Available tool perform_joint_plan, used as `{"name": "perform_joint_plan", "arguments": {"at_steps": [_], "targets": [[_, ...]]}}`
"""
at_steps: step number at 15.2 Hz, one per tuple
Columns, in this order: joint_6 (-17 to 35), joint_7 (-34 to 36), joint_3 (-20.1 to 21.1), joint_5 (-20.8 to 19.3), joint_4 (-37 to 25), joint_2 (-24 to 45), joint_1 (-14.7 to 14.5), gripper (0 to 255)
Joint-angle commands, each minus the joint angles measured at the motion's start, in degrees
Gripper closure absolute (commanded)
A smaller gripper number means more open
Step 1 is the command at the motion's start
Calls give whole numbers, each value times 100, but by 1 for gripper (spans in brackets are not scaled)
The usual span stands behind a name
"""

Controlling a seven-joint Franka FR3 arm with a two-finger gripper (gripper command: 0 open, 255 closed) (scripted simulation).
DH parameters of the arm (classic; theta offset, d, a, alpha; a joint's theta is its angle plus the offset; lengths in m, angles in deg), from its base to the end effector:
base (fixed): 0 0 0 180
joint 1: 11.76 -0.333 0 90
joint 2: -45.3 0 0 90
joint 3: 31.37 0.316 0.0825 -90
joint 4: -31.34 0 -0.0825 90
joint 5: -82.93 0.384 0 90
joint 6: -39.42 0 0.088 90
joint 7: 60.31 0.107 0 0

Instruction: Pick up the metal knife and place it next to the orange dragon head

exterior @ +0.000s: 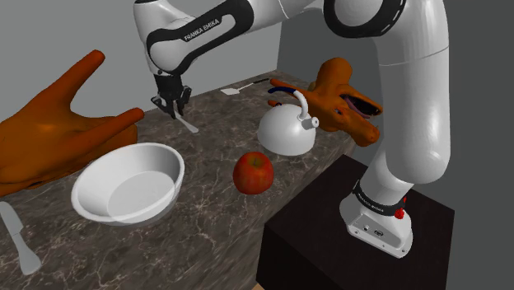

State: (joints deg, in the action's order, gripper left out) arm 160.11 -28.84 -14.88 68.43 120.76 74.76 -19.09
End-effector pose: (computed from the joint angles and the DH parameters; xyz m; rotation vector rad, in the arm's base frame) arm 0.6513 0.2431 0.3619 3.0912 -0.0760 0.1356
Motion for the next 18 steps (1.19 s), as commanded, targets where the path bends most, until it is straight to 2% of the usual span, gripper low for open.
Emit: {"name": "perform_joint_plan", "arguments": {"at_steps": [1,18], "targets": [[-128,-29,14,29,-64,-65,9,255],[-1272,-210,91,188,-937,-360,-11,255]]}}
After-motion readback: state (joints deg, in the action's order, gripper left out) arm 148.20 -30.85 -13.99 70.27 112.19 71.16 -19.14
